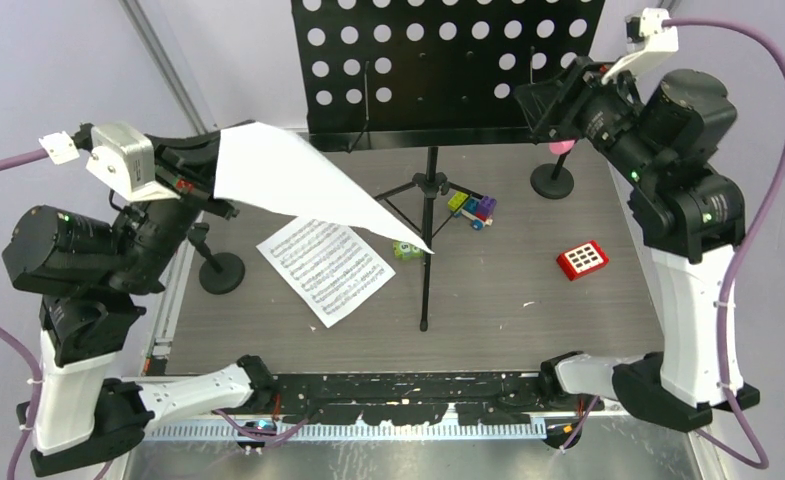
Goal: Pack up the instrument practice props
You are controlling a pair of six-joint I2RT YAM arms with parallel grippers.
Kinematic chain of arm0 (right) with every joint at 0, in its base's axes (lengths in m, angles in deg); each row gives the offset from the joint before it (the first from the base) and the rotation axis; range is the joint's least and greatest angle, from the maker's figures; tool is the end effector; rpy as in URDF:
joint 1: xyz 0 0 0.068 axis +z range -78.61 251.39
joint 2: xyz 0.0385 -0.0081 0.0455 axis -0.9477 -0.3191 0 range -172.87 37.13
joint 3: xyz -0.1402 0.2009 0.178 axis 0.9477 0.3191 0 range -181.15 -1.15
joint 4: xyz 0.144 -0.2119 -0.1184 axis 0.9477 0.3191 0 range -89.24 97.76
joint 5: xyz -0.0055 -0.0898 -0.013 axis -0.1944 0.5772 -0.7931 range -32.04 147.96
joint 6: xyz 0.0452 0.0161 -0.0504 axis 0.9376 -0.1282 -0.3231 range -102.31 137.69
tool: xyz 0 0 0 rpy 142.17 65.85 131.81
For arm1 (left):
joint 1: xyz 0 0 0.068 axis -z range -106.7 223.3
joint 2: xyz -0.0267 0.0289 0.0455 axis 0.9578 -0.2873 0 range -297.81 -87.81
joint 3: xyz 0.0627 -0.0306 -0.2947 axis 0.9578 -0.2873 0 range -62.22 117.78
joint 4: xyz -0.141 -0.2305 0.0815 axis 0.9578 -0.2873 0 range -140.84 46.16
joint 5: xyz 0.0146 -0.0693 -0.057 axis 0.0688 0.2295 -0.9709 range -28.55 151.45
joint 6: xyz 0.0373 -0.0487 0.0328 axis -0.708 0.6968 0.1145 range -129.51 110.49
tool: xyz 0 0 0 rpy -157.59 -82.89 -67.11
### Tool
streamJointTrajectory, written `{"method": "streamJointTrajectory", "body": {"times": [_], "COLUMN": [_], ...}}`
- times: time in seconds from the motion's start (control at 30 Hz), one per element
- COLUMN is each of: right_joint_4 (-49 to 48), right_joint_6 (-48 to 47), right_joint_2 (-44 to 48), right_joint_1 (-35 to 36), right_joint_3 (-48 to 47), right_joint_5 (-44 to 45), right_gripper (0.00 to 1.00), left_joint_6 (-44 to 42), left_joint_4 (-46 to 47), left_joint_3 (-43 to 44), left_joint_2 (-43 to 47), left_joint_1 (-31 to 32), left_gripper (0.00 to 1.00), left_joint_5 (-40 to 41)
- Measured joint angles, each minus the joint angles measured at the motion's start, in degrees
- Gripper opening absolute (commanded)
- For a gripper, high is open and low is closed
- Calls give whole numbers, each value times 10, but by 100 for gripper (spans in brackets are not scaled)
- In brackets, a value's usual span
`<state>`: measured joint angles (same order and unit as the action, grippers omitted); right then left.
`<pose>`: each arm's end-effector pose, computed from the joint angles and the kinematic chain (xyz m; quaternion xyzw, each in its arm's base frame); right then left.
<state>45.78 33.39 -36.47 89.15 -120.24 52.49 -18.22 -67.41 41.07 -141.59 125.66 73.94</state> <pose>0.1998 0.0698 0.6299 -0.0465 0.7027 0.2363 0.6695 0.0645 -0.0637 0.6500 0.1885 0.5011 -0.2597 0.8037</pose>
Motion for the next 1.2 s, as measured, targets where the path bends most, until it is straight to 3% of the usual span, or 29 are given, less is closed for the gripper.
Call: {"method": "streamJointTrajectory", "body": {"times": [0.3, 0.7, 1.0, 1.2], "right_joint_4": [-9, -8, 3, 6], "right_joint_6": [-21, -23, -22, -14], "right_joint_2": [104, 189, 232, 256], "right_joint_1": [0, 0, 0, 0], "right_joint_3": [64, 141, 203, 238], "right_joint_5": [7, 11, 10, 3], "right_gripper": [76, 79, 79, 79], "left_joint_6": [71, 296, 497, 548], "left_joint_4": [-87, -187, -215, -191], "left_joint_3": [-116, -388, -552, -613], "left_joint_2": [82, 247, 238, 217], "left_joint_1": [0, 0, 0, -6], "left_gripper": [0, 0, 0, 0], "left_joint_5": [92, 204, 255, 268]}}
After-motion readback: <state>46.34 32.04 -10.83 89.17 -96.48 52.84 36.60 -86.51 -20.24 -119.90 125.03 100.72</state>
